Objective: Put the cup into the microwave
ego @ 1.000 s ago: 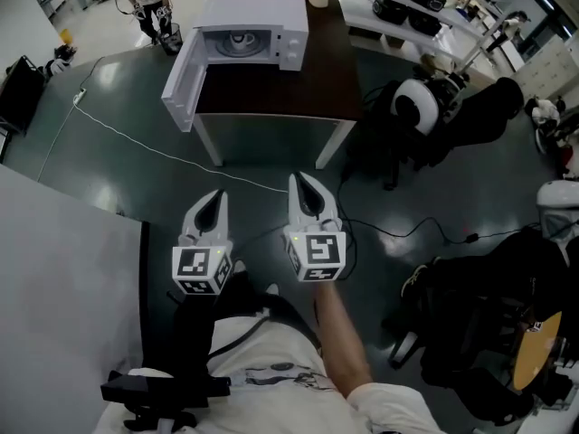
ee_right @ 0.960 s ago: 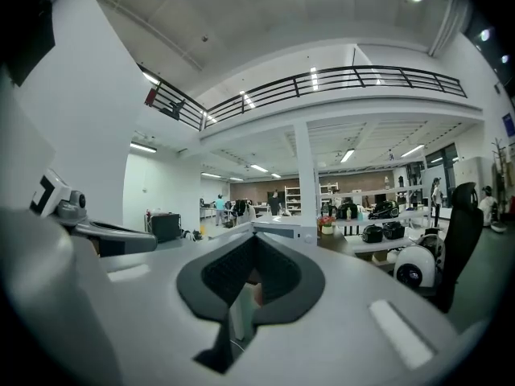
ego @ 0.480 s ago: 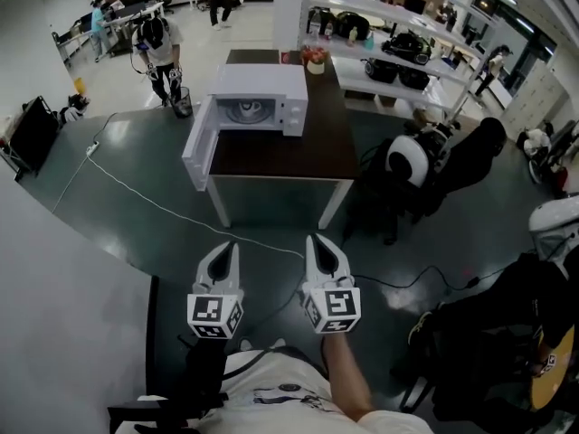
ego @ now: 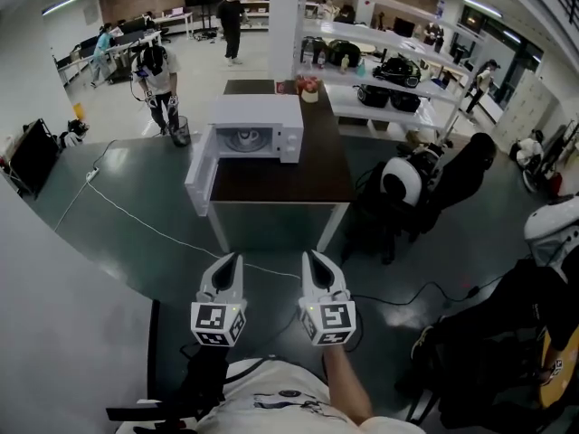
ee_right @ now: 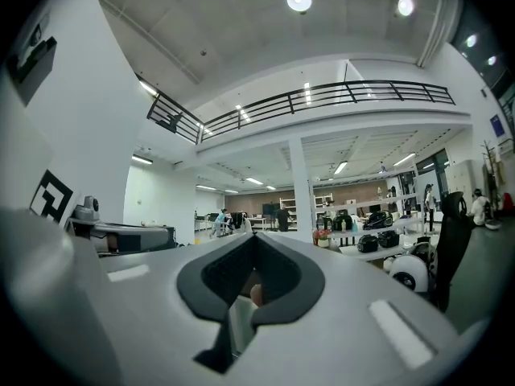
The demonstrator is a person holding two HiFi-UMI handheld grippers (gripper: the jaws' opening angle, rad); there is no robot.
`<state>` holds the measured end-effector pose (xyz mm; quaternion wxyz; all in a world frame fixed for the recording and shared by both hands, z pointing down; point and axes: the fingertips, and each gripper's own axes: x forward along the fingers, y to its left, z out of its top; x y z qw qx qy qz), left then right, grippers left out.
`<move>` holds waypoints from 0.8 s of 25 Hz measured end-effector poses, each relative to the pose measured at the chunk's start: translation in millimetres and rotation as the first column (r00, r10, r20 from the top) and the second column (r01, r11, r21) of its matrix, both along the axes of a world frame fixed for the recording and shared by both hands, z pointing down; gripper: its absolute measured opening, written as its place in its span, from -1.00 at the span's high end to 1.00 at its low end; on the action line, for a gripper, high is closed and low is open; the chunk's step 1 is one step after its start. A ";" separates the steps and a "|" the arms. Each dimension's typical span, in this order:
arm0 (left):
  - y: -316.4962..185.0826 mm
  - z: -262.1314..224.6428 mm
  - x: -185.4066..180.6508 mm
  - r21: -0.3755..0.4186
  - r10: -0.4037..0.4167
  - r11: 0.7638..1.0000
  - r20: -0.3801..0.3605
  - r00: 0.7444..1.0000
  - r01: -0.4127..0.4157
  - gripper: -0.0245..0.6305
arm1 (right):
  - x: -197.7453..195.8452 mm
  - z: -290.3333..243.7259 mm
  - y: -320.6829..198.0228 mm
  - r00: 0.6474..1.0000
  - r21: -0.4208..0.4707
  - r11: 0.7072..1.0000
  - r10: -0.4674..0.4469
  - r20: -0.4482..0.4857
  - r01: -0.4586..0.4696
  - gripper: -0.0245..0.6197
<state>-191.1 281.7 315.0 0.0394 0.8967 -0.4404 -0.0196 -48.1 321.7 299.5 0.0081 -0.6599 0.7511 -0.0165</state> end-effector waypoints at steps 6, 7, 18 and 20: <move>-2.0 -1.4 2.1 -0.003 0.011 1.000 0.003 1.000 -0.011 0.93 | -2.2 -0.6 -2.4 1.000 -0.011 1.000 0.004 -0.004 -0.004 0.93; -2.1 -0.9 2.6 -0.005 0.012 1.000 0.004 1.000 -0.012 0.93 | -1.7 -0.4 -2.5 1.000 -0.013 1.000 0.010 -0.006 -0.010 0.93; -4.6 8.0 5.7 -0.015 0.018 1.000 0.012 1.000 -0.018 0.93 | -1.3 6.5 -4.7 1.000 -0.020 1.000 0.009 -0.012 -0.010 0.93; -5.2 8.2 7.5 -0.015 0.019 1.000 0.012 1.000 -0.019 0.93 | 0.6 6.8 -4.9 1.000 -0.023 1.000 0.011 -0.012 -0.011 0.93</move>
